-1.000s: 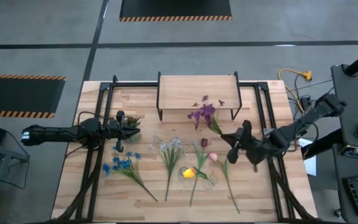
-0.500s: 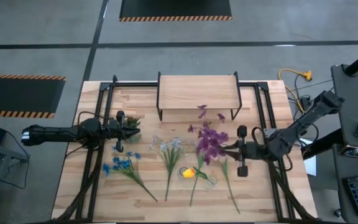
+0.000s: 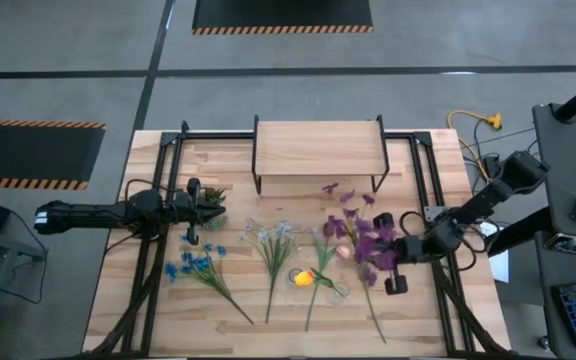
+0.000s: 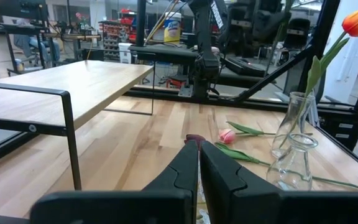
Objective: Pick and place flowers into a vace then onto a shelf
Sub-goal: Put the violet flower into the right transparent vase
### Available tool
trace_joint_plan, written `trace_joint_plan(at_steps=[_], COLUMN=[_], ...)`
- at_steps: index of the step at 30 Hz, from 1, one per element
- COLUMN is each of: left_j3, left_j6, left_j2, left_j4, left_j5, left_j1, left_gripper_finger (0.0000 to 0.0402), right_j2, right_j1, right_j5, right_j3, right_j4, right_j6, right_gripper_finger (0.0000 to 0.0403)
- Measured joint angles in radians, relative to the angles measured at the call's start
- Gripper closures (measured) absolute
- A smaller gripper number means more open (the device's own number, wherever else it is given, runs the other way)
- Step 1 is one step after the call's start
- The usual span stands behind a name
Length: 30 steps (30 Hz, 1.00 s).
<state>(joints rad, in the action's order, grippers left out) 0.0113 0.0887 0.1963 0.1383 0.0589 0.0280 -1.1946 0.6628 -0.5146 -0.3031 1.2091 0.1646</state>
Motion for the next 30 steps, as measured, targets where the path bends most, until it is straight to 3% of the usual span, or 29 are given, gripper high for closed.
trace_joint_plan(at_steps=[11,16,22,30], left_j3=[0.0,0.0,0.0,0.0], left_j6=[0.0,0.0,0.0,0.0], left_j2=[0.0,0.0,0.0,0.0], left_j4=[0.0,0.0,0.0,0.0], left_j5=[0.0,0.0,0.0,0.0], left_j1=[0.0,0.0,0.0,0.0], left_gripper_finger=[0.0402,0.0402,0.0402,0.0402], right_j2=[-0.182,-0.272,-0.347,-0.382], right_j1=[0.005,0.009,0.056,0.112], right_j5=[0.0,-0.147,-0.163,-0.166], right_j3=[-0.166,-0.221,-0.232,-0.227], right_j4=[0.002,0.012,0.144,0.185], right_j6=[-0.015,-0.032,0.0,0.035], right_gripper_finger=[0.039,0.039,0.039,0.039])
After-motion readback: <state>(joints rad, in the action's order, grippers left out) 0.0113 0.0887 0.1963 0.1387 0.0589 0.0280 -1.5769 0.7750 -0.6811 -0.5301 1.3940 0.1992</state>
